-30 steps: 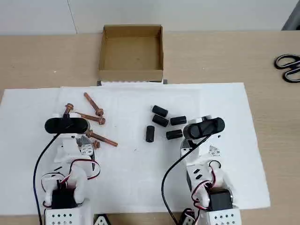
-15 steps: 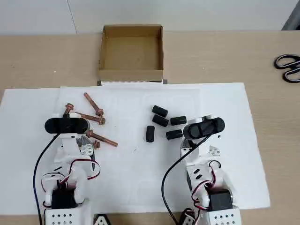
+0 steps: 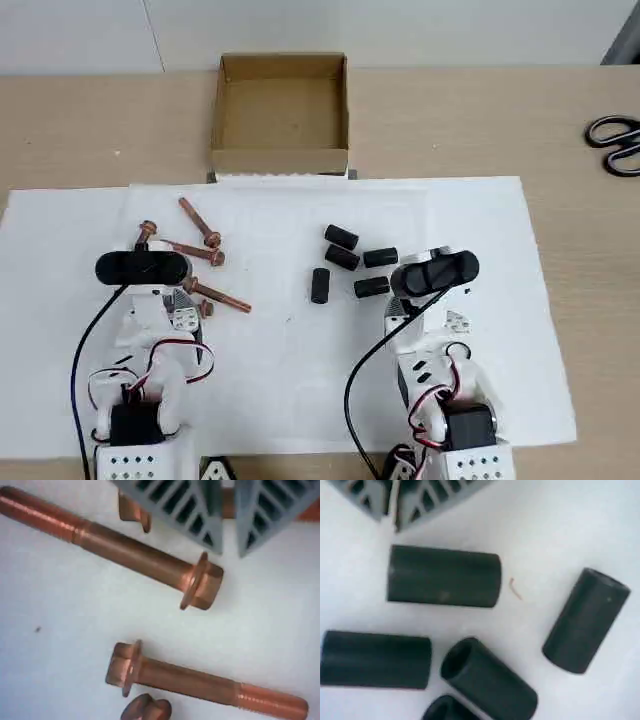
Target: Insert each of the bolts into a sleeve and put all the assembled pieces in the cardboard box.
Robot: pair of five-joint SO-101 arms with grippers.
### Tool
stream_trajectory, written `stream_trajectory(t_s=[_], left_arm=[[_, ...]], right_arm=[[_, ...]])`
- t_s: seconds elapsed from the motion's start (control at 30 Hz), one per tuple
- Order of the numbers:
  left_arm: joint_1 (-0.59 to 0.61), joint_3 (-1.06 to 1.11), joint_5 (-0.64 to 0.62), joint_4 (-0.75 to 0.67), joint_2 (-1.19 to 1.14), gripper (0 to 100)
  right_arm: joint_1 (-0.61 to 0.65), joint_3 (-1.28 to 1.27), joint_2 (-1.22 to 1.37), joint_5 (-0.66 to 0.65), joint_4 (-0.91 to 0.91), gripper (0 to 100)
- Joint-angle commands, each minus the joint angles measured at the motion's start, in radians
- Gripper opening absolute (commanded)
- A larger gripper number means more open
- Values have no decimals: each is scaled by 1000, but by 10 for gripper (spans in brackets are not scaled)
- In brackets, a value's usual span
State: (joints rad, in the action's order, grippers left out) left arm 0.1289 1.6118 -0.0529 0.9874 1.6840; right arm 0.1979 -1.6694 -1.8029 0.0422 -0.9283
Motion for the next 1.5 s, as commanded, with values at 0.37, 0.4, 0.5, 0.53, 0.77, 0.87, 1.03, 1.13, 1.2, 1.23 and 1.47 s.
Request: stream_trajectory(t_s=[0.37, 0.4, 0.5, 0.53, 0.77, 0.87, 1.03, 1.13, 1.2, 1.23, 1.47], left_arm=[[-3, -2, 6, -21, 11, 6], [-3, -2, 6, -21, 11, 6], [-3, -2, 6, -21, 11, 6], [-3, -2, 6, -21, 11, 6], [-3, -2, 6, -21, 11, 6], [-3, -2, 6, -21, 11, 6], [-3, -2, 8, -21, 11, 6], [-3, -2, 8, -20, 11, 6], [-3, -2, 8, -20, 11, 6], [-3, -2, 8, -20, 11, 6], [-5, -4, 8, -21, 11, 8]], right_arm=[[7, -14, -10, -6, 10, 6], [7, -14, -10, -6, 10, 5], [7, -14, -10, -6, 10, 4], [7, -14, -10, -6, 12, 4], [-31, 118, -5, -9, 22, 4], [-71, 199, -4, -12, 13, 4], [-150, 341, -4, -11, -166, 4], [-157, 411, -4, -11, -274, 4], [-157, 451, -4, -12, -323, 4], [-159, 470, -1, -14, -337, 4], [-179, 724, 334, 66, -343, 7]])
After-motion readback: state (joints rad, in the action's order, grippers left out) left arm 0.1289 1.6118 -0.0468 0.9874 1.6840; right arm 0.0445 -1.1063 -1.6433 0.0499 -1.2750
